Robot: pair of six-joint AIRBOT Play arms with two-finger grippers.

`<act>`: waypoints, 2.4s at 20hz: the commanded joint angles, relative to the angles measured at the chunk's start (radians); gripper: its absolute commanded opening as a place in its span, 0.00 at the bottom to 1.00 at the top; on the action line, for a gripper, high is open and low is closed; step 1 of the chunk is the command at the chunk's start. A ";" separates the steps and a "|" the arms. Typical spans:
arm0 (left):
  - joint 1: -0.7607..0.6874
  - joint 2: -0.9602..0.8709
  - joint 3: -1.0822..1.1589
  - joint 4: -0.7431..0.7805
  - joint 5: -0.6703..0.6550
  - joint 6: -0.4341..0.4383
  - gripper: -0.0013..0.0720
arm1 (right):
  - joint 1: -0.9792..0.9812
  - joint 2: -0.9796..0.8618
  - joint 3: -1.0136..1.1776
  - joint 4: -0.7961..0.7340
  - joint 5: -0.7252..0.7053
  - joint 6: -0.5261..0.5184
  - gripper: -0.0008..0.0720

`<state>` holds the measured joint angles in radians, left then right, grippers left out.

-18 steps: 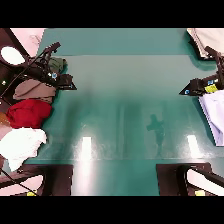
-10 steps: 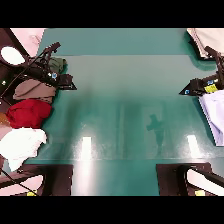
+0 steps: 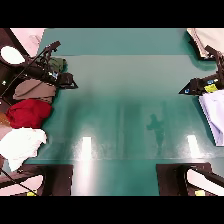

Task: Fold the shirts.

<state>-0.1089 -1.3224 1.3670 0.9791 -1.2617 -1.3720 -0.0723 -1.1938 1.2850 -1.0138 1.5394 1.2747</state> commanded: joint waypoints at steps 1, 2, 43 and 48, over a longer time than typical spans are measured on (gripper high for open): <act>0.001 0.000 0.001 0.111 0.195 0.039 0.93 | 0.000 0.000 0.001 0.000 -0.006 0.000 0.04; 0.008 0.000 0.001 0.195 0.300 0.013 0.92 | 0.000 0.001 0.001 0.002 -0.006 0.000 0.04; -0.237 -0.089 0.399 -0.184 -0.055 0.371 0.05 | 0.000 0.024 0.548 0.000 -0.027 0.012 0.04; -0.225 -0.274 0.276 -0.080 -0.067 0.230 0.90 | 0.000 0.027 0.546 -0.007 0.014 0.011 0.04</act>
<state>-0.3302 -1.5158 1.7077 0.8280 -1.2995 -1.0378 -0.0723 -1.1683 1.8221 -1.0172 1.5318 1.2854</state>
